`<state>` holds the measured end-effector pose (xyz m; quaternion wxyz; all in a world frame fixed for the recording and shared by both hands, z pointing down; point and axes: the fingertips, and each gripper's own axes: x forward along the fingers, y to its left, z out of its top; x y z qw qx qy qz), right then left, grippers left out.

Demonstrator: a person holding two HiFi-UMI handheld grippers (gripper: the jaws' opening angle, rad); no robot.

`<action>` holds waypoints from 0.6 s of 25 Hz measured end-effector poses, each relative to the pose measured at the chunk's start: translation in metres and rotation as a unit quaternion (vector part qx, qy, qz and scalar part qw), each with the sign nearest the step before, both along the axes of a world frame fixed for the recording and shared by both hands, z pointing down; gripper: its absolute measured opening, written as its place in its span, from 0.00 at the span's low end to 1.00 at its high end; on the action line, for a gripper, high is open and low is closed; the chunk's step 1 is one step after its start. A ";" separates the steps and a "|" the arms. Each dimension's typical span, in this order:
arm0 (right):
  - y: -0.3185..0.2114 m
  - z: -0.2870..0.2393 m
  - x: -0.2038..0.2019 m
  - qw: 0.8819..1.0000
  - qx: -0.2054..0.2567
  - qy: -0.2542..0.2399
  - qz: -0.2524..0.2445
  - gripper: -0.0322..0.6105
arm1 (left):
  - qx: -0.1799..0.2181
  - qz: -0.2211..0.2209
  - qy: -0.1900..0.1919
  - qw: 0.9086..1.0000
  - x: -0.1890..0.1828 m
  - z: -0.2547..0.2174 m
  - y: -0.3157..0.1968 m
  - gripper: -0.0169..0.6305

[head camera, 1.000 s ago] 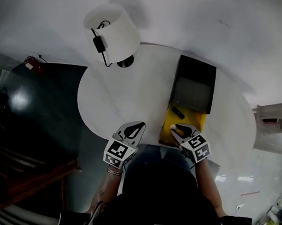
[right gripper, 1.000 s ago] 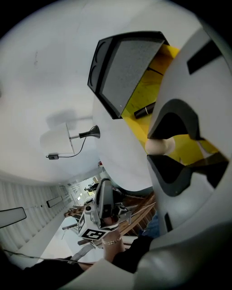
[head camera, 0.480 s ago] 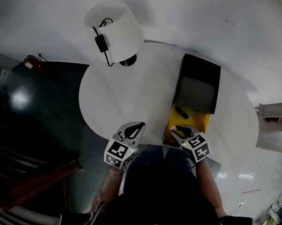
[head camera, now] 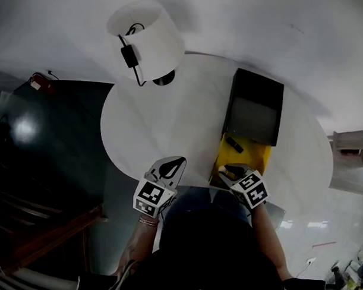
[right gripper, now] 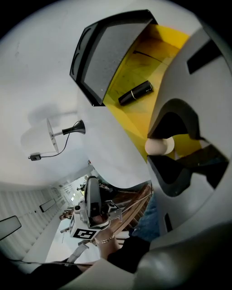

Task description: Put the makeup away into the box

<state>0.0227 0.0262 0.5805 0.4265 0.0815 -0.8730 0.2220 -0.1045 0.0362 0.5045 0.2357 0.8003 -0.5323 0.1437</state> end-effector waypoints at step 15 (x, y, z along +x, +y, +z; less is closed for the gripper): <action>0.013 0.005 0.010 0.999 -0.045 0.015 -0.001 0.36 | -0.004 0.015 0.014 1.000 0.011 0.000 -0.002 0.05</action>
